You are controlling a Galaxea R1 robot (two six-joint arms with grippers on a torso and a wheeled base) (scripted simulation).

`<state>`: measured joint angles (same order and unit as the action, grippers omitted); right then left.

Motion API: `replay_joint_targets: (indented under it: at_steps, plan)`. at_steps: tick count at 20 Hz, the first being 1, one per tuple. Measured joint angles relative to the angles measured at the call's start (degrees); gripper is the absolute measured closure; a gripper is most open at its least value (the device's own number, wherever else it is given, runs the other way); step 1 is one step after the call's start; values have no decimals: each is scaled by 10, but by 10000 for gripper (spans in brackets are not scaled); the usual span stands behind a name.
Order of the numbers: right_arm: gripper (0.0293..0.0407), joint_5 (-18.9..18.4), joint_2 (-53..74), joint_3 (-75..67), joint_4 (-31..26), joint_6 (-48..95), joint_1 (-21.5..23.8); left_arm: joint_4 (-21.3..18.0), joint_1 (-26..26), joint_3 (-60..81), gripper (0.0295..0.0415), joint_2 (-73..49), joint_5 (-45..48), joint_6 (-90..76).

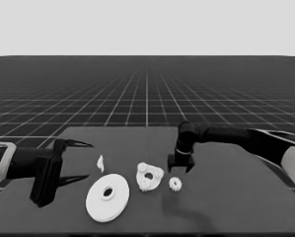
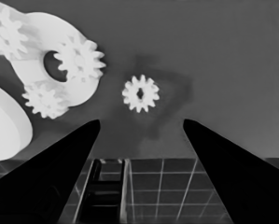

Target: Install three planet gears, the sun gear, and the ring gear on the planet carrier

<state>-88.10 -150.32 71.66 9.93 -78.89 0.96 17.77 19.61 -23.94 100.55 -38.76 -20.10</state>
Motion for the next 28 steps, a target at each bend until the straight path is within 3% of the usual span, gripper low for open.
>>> replay_joint_targets:
  at_steps: [1,3,10,12,13,20,23,28]
  plan:
    - [315,12,-5,18,51,12,-48,0,0,0,326,0,0,0]
    - [315,29,-14,49,96,29,-100,0,0,0,326,0,0,0]
    - [315,41,-20,71,116,40,-122,0,0,0,326,0,0,0]
    - [386,41,-20,71,117,41,-123,0,0,0,326,0,0,0]
    - [390,41,-20,71,117,41,-123,0,0,0,326,0,0,0]
    - [390,41,-21,71,117,41,-123,0,0,0,326,0,0,0]
    - [390,5,0,4,27,3,-28,0,0,0,326,0,0,0]
    - [390,0,1,-1,2,0,-2,0,0,0,326,0,0,0]
